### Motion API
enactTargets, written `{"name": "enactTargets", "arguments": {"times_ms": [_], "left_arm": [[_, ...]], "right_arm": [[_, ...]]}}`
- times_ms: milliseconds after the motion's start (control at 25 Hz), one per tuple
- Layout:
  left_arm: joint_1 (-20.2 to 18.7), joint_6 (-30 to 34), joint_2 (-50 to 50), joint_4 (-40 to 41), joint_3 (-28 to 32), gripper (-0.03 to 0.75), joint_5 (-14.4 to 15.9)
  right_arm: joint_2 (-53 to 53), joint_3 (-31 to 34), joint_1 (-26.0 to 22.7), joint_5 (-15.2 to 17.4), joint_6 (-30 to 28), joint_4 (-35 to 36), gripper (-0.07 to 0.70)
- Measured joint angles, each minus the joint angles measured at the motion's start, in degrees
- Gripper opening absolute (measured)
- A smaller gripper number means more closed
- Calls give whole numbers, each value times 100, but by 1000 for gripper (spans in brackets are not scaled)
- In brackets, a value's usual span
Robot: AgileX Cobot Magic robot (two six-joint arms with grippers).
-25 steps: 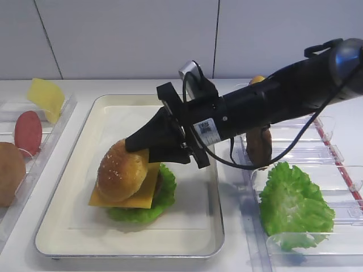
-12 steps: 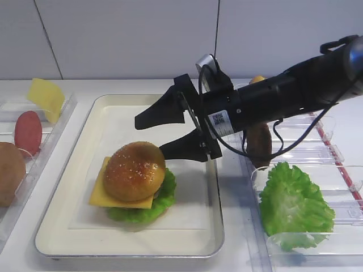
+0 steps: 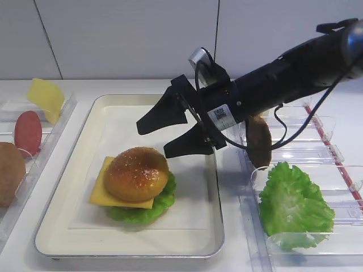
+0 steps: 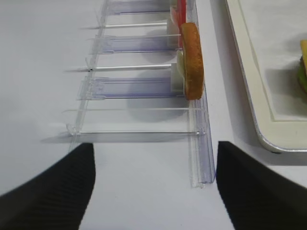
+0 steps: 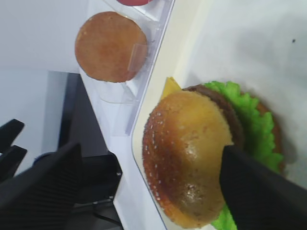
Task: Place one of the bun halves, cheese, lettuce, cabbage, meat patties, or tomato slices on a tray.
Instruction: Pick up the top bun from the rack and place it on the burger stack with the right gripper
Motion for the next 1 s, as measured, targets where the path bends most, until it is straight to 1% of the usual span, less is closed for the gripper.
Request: {"name": "enactTargets", "arguments": {"times_ms": [200,280,560,760,1000], "left_arm": [[0,0,0,0,0,510,0],[0,0,0,0,0,509,0],[0,0,0,0,0,509,0],[0,0,0,0,0,509,0],[0,0,0,0,0,510,0]], "right_arm": [[21,-465,-9,-9,560,-814,589],[21,-544,-9,5,706,-968,589],[28,-582,15,103,871,-982,589],[28,-585,74,103,890,-741,589],[28,-594,73,107,890,-639,589]]}}
